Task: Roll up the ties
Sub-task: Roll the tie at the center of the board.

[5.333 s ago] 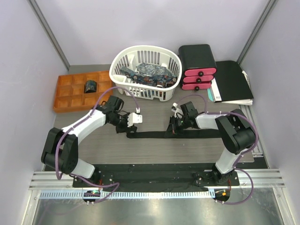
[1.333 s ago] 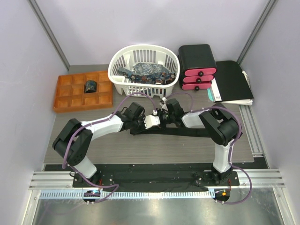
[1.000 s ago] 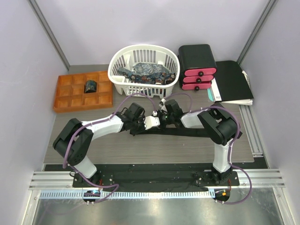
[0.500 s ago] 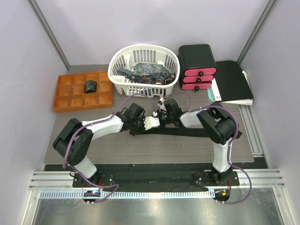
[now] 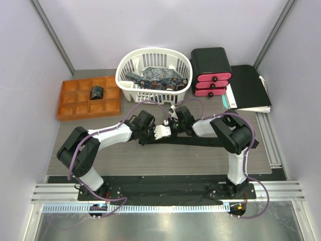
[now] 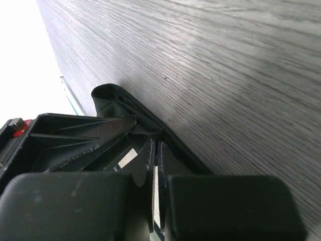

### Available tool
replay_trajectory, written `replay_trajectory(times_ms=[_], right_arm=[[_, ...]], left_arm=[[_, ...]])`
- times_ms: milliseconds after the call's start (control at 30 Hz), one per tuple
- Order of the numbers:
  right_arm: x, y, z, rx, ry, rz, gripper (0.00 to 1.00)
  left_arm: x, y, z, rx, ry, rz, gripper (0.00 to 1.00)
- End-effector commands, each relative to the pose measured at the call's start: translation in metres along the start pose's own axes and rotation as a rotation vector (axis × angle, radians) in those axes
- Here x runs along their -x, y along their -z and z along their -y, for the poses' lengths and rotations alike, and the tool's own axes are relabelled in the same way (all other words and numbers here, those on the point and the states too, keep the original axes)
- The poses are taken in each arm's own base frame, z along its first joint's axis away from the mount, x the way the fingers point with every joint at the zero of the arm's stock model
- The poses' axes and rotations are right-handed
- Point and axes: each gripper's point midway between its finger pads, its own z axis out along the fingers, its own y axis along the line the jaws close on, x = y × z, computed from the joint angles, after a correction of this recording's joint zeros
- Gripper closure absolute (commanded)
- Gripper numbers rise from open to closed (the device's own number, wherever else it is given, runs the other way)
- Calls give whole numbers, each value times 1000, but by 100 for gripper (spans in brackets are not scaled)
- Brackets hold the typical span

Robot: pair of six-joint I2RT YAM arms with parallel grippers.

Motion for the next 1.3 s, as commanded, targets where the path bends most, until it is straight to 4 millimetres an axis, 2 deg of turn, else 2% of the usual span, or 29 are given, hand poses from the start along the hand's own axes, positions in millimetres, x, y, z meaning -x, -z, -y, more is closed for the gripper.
replay_trajectory(times_ms=[0, 33, 200, 267, 333, 433, 500, 533, 667, 767, 800, 900, 1067, 1267], right_arm=[[-2, -5, 12, -56, 31, -12, 99], [-2, -5, 14, -64, 43, -13, 99], [-3, -5, 23, -101, 57, -18, 99], [-2, -5, 25, -110, 65, -16, 99], [-3, -5, 27, -116, 65, -20, 99], [-3, -6, 28, -119, 68, -19, 99], [-1, -6, 28, -120, 69, -16, 99], [-1, -6, 28, -121, 69, -15, 99], [-1, -6, 29, -122, 68, -15, 99], [-1, -6, 30, -123, 67, -15, 99], [0, -6, 29, -123, 68, -13, 99], [0, -7, 29, -121, 66, -15, 99], [3, -7, 25, -112, 72, -11, 99], [2, -6, 22, -97, 65, -11, 99]], left_arm=[[-1, 5, 5, -50, 30, 9, 75], [1, 8, 9, -83, 42, 31, 72], [5, 40, -8, -86, 75, 127, 51], [-1, 49, -12, -102, 90, 130, 46], [-7, 50, -13, -117, 50, 116, 43], [-21, 48, -2, -167, 5, 77, 41], [-26, 43, 2, -192, -5, 67, 29], [-28, 40, 4, -199, -5, 58, 28], [-34, 33, 0, -206, -4, 28, 30], [-35, 31, -3, -204, -15, 11, 39], [-35, 32, -4, -205, -21, 10, 45], [-27, 36, -4, -206, -32, 33, 55], [-6, 35, -2, -211, -46, 67, 64], [7, 23, -2, -215, -56, 73, 67]])
